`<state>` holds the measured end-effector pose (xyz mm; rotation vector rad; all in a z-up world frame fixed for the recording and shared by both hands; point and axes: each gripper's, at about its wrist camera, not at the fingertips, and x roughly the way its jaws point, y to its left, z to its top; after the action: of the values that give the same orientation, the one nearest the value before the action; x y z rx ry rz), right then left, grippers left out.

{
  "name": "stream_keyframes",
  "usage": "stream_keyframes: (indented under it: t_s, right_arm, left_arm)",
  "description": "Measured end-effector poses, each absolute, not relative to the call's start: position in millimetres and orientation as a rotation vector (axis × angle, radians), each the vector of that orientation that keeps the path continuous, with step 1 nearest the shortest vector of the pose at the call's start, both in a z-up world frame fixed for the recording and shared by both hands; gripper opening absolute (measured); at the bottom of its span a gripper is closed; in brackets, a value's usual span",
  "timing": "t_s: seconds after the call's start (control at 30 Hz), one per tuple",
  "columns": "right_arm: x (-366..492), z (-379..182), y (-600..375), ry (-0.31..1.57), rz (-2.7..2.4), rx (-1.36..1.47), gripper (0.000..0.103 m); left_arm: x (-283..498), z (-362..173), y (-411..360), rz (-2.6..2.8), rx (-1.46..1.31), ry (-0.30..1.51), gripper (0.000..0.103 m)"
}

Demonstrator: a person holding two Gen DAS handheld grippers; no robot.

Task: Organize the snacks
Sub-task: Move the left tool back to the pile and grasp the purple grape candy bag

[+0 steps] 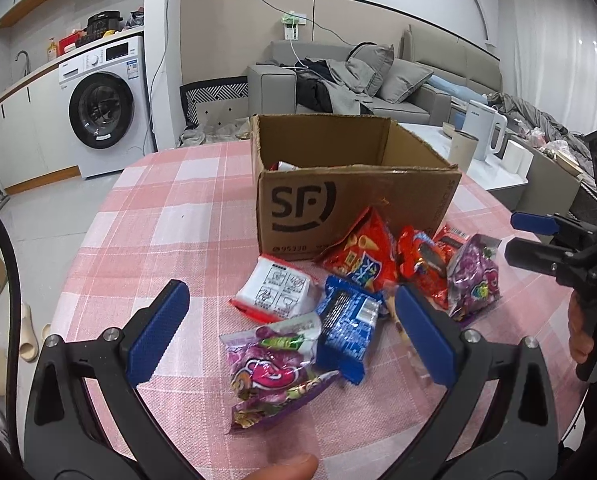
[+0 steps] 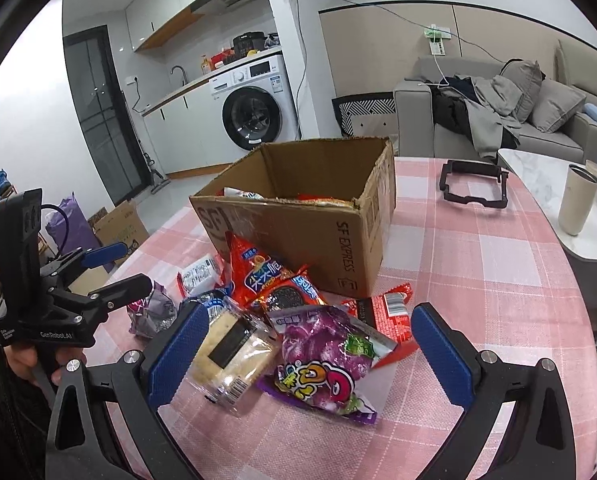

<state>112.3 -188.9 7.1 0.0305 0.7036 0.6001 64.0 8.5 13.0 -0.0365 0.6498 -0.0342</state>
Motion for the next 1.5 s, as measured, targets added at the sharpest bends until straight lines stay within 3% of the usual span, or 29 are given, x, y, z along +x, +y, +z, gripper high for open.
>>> stream_keyframes:
  t_s: [1.5]
  right_arm:
    - [149.4, -58.2, -189.5, 0.946, 0.499, 0.139, 0.103]
  left_arm:
    - [79.6, -32.1, 24.0, 0.013, -0.052, 0.794, 0.102]
